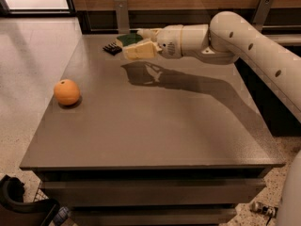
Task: Move sponge near rxbar chocolate
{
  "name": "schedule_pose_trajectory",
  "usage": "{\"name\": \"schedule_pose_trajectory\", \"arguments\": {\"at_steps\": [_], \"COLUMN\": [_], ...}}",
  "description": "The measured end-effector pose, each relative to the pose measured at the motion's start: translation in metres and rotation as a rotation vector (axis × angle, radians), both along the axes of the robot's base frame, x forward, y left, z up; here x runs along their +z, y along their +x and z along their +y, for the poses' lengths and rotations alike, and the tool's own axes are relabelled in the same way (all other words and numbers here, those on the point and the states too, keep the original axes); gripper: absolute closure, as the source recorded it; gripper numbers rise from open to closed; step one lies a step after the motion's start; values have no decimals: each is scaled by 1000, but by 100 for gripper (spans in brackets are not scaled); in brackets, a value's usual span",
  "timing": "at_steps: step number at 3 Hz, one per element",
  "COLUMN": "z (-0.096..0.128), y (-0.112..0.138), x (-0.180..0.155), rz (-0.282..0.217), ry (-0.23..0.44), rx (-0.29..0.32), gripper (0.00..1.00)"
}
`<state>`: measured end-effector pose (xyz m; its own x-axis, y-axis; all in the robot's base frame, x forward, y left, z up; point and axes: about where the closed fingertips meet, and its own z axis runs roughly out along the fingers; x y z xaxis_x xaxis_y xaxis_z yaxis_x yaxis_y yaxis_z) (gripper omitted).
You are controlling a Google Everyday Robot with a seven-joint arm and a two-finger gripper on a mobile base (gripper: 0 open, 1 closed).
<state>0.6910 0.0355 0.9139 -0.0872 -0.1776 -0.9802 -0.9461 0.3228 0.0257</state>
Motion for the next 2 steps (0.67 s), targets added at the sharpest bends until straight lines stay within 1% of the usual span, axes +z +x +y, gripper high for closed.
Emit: {"name": "schedule_pose_trajectory", "arguments": {"at_steps": [1,2], "z": [-8,-25], "y": [46,85], "x": [-8,-26], "rz": [7,6], "ry": [19,8], "rx": [-60,-119], "gripper": [100,100]}}
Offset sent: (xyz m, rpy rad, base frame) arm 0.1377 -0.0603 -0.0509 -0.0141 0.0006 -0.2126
